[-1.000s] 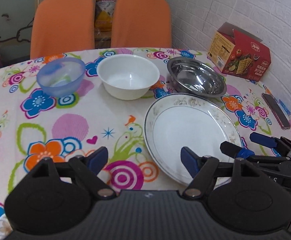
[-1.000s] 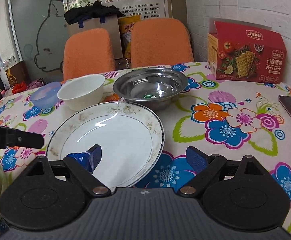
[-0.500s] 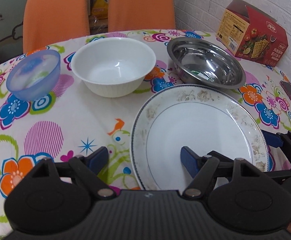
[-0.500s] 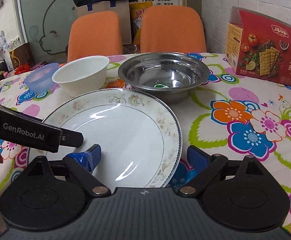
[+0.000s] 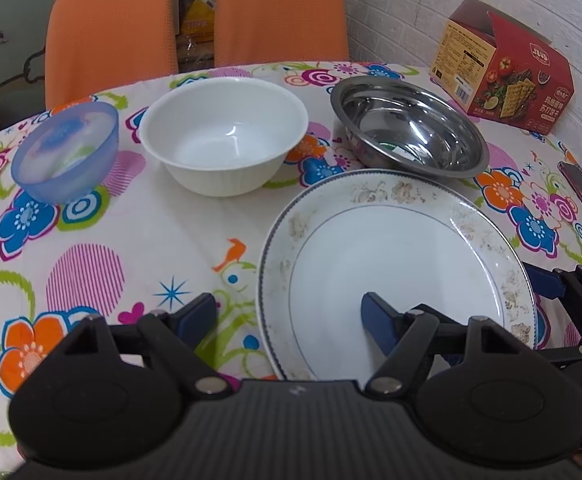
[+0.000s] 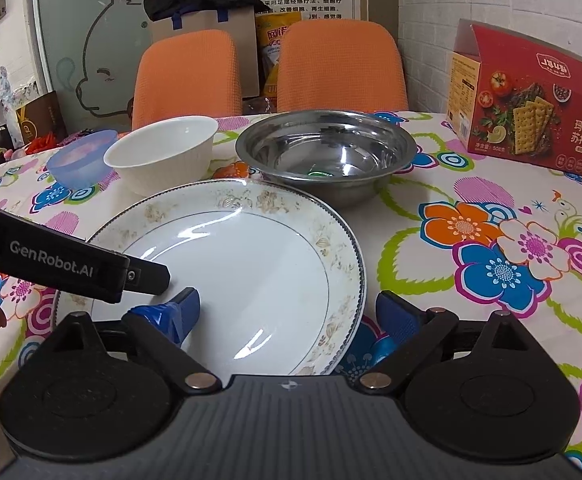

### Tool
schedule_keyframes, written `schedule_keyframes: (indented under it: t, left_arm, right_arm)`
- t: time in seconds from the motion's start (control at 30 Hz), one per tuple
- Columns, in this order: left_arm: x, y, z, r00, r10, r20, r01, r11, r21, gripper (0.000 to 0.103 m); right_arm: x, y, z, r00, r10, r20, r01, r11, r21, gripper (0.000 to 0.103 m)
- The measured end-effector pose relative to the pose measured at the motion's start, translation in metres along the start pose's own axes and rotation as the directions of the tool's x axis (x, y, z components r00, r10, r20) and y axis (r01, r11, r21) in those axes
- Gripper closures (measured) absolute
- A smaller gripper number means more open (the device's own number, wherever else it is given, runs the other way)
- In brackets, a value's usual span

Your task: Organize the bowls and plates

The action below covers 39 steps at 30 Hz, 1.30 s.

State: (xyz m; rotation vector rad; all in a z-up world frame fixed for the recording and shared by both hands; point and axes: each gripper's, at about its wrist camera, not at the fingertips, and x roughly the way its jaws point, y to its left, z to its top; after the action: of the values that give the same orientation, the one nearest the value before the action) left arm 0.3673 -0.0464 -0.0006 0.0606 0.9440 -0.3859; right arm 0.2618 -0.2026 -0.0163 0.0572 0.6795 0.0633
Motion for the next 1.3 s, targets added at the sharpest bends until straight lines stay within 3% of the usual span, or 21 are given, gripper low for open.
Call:
schedule_keyframes:
  t: [0.53, 0.67, 0.73, 0.93, 1.3]
  left_arm:
    - [0.0, -0.002, -0.001, 1.0, -0.006, 0.0, 0.006, 1.0, 0.01, 0.029]
    - [0.0, -0.006, -0.002, 1.0, -0.015, -0.004, 0.015, 1.0, 0.022, 0.033]
    - [-0.002, -0.012, -0.002, 1.0, -0.031, 0.002, 0.031, 0.998, 0.057, 0.042]
    - [-0.005, -0.011, -0.004, 1.0, -0.026, -0.006, 0.026, 0.997, 0.07, 0.045]
    - [-0.019, -0.018, -0.011, 0.999, -0.029, 0.016, 0.027, 0.997, 0.075, 0.047]
  right_arm:
    - [-0.001, 0.001, -0.004, 1.0, 0.01, 0.018, -0.01, 1.0, -0.01, 0.018]
    - [-0.002, 0.001, -0.003, 1.0, 0.016, 0.0, -0.016, 1.0, -0.013, 0.018]
    - [-0.004, 0.004, -0.004, 1.0, 0.008, -0.003, -0.008, 1.0, -0.004, 0.018]
    - [-0.007, 0.011, -0.009, 0.999, 0.045, 0.021, -0.045, 0.999, -0.026, 0.022]
    - [-0.024, 0.018, -0.013, 0.999, 0.014, 0.042, -0.015, 1.0, 0.022, 0.022]
